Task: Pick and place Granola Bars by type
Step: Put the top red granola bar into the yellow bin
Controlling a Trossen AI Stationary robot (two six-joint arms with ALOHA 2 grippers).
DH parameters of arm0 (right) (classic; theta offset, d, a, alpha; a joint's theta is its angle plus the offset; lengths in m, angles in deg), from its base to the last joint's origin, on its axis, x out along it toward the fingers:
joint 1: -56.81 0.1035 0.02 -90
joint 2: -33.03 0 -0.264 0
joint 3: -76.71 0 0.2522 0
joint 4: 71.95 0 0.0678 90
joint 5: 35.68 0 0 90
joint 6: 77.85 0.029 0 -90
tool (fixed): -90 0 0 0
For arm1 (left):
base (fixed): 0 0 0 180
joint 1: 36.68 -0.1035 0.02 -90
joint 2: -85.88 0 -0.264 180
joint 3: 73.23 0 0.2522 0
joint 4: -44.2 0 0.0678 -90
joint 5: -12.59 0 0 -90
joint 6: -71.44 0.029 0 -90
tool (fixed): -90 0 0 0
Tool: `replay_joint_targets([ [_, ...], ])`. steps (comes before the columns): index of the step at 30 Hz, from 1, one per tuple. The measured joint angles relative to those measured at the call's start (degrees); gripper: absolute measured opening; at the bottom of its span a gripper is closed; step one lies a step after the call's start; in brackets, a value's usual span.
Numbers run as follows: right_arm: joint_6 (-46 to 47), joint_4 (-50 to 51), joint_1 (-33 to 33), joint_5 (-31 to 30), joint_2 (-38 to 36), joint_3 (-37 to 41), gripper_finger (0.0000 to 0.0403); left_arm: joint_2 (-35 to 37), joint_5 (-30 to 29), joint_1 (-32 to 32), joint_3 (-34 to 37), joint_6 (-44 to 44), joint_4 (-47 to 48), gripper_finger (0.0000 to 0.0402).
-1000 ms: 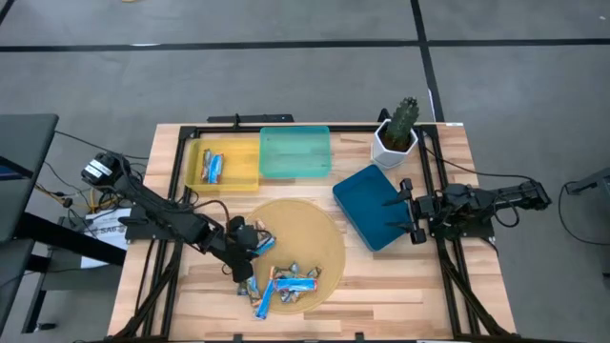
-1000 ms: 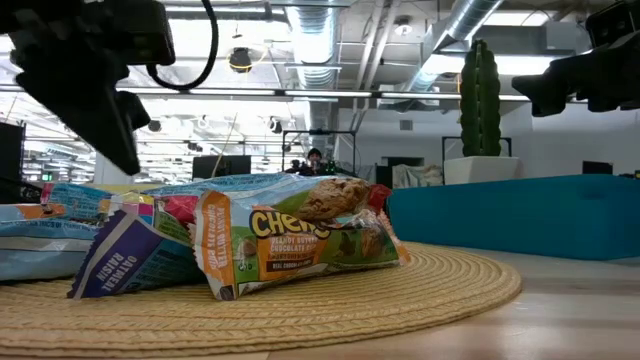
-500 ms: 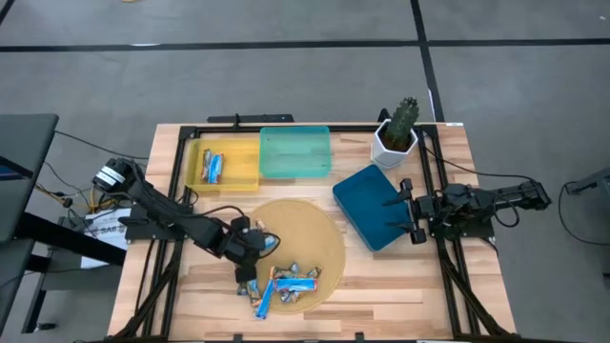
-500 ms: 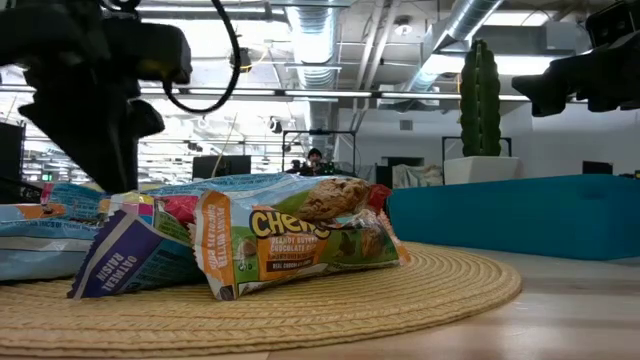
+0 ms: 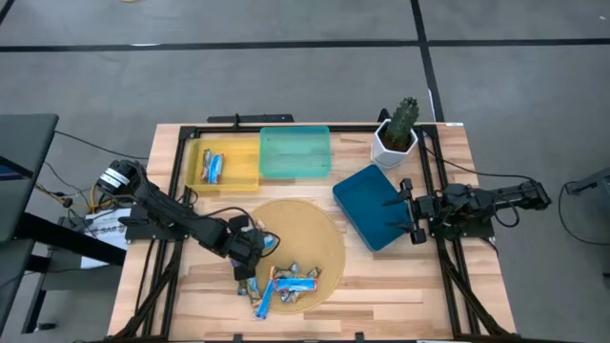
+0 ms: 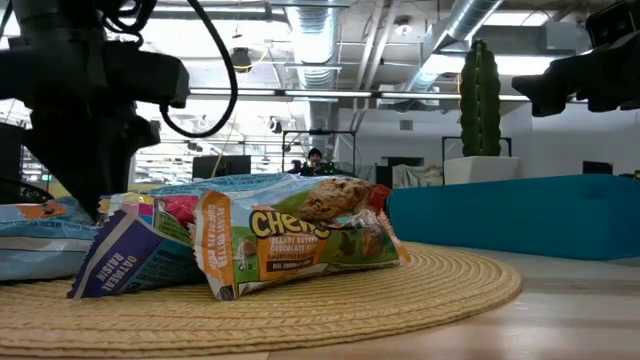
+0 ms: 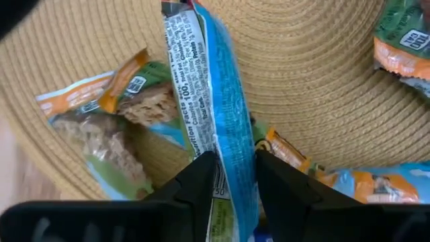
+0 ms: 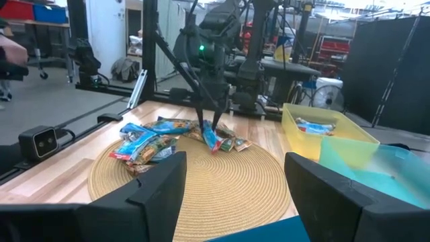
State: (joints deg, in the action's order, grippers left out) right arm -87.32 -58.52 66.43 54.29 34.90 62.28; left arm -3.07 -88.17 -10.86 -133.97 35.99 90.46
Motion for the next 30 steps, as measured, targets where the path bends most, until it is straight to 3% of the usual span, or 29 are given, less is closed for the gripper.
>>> replay_joint_targets([
  [6,0.0,0.0,0.0,0.0,0.0,0.0,0.0244,-0.5,0.0,-0.1,0.0,2.2,-0.3,0.0104],
  [19,0.0,0.0,0.0,0.0,0.0,0.0,0.0244,-0.5,-0.2,-0.1,0.0,3.7,-2.1,0.0006],
  [30,0.0,0.0,0.0,0.0,0.0,0.0,0.0244,-0.5,-5.7,0.1,0.0,6.4,-10.3,0.0002],
])
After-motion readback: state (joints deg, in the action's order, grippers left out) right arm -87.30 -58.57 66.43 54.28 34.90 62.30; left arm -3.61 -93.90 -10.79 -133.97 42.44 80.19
